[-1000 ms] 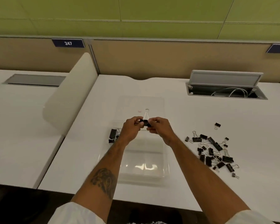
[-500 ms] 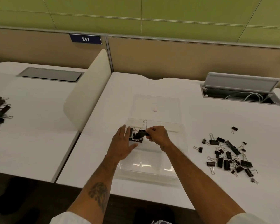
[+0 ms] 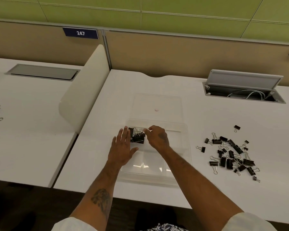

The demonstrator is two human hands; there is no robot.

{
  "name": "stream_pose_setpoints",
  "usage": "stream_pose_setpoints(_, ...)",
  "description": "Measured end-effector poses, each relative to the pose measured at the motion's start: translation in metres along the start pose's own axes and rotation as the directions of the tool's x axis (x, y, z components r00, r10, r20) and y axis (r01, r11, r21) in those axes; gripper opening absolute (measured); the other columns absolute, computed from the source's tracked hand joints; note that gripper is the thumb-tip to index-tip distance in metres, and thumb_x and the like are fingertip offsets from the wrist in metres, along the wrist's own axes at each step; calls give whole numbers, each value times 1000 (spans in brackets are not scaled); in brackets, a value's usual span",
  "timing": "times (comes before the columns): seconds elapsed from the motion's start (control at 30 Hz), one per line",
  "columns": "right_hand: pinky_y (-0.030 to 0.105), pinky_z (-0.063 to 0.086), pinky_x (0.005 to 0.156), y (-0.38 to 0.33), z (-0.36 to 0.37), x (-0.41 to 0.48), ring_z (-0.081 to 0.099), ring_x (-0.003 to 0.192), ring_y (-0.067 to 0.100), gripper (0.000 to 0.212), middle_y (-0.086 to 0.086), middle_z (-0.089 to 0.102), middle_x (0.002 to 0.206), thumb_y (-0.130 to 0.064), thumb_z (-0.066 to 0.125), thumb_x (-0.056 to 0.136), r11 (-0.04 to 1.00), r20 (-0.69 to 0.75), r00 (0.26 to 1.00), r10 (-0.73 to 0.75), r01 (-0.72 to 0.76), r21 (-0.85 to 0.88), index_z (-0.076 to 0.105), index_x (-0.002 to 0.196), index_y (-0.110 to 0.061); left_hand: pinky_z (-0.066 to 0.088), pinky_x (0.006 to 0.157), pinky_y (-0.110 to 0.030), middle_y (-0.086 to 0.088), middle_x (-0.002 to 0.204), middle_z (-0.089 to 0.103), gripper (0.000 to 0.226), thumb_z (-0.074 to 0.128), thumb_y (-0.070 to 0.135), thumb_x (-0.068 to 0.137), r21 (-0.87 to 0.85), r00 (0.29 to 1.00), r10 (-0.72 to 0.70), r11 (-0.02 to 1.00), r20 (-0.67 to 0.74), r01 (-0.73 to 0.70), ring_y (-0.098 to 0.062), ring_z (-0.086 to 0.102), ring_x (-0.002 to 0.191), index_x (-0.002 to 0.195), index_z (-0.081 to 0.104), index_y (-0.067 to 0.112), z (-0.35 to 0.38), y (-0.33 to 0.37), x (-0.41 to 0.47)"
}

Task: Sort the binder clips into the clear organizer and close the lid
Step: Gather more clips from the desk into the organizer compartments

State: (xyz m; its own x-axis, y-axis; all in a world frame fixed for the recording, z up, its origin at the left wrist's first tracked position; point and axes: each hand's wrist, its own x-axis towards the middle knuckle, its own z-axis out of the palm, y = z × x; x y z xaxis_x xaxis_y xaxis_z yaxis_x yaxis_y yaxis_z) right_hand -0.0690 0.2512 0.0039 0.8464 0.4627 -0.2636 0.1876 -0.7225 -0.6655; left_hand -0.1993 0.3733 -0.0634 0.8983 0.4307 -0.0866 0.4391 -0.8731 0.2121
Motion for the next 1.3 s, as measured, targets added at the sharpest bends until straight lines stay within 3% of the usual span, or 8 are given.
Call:
stream_pose_setpoints(0.13, 40, 41, 101, 10, -10, -5, 48, 127, 29, 56, 11, 43, 144, -54, 38, 98, 941, -29, 985, -171, 155, -300, 47, 138, -17, 10, 119, -48, -3, 161, -15, 90, 33, 66, 91, 23, 1000, -5, 1000, 28, 4, -24, -8, 150, 153, -5, 12, -2, 1, 1)
stream_pose_setpoints(0.3, 53, 10, 119, 29, -15, -7, 1, 150, 31, 76, 13, -2, 163, -68, 23, 93, 848, 77, 970, -229, 238, -473, 16, 154, -23, 7, 119, -50, -5, 161, -16, 92, 35, 67, 90, -18, 1000, 5, 1000, 9, -5, -24, -11, 149, 153, -7, 15, -6, 3, 0)
stream_pose_setpoints(0.5, 55, 1, 117, 55, -37, -20, -9, 150, 31, 89, 14, -11, 162, -74, 3, 81, 824, -26, 970, -240, 189, -533, 10, 155, -25, 6, 118, -47, -4, 161, -15, 93, 11, 76, 82, -18, 992, 91, 996, -86, -93, -22, -11, 149, 154, -4, 19, -16, 21, 8)
stream_pose_setpoints(0.77, 57, 5, 117, 113, -84, -28, -3, 150, 32, 80, 15, -4, 162, -70, 17, 89, 863, -150, 976, -158, 63, -501, 14, 155, -24, 3, 119, -48, -3, 161, -14, 92, 15, 77, 84, -28, 970, 224, 973, -96, -228, -20, -12, 149, 154, -7, 21, -20, 88, 34)
stream_pose_setpoints(1.0, 55, 6, 117, 191, -139, -35, 1, 150, 31, 80, 15, 2, 162, -69, 15, 89, 873, -173, 984, -28, -60, -484, 19, 154, -23, 2, 118, -45, -3, 162, -11, 90, 16, 75, 86, -31, 938, 338, 940, -82, -341, -19, -11, 149, 154, -4, 21, -6, 178, 59)
stream_pose_setpoints(1.07, 56, 14, 116, 217, -156, -34, 12, 149, 33, 74, 17, 13, 161, -66, 22, 93, 862, -176, 984, -5, -85, -500, 28, 151, -21, 5, 119, -46, -5, 162, -7, 90, 15, 75, 86, -13, 933, 353, 935, -73, -355, -21, -7, 150, 155, -1, 19, 0, 207, 64)
stream_pose_setpoints(1.17, 53, 47, 95, 254, -180, -31, 57, 118, 37, 60, 20, 57, 131, -58, 38, 92, 841, -228, 974, -14, -112, -529, 60, 126, -14, 10, 119, -46, -8, 163, 0, 89, 13, 73, 87, 6, 926, 371, 928, -62, -372, -24, -1, 150, 155, 4, 17, 8, 248, 72)
stream_pose_setpoints(1.3, 48, 52, 80, 297, -208, -27, 63, 93, 35, 40, 14, 64, 105, -39, 66, 85, 833, -297, 954, -50, -124, -539, 65, 114, -11, 12, 119, -41, -8, 162, 7, 88, 12, 72, 87, -4, 926, 375, 927, -45, -375, -24, 6, 149, 155, 10, 17, 20, 294, 79)
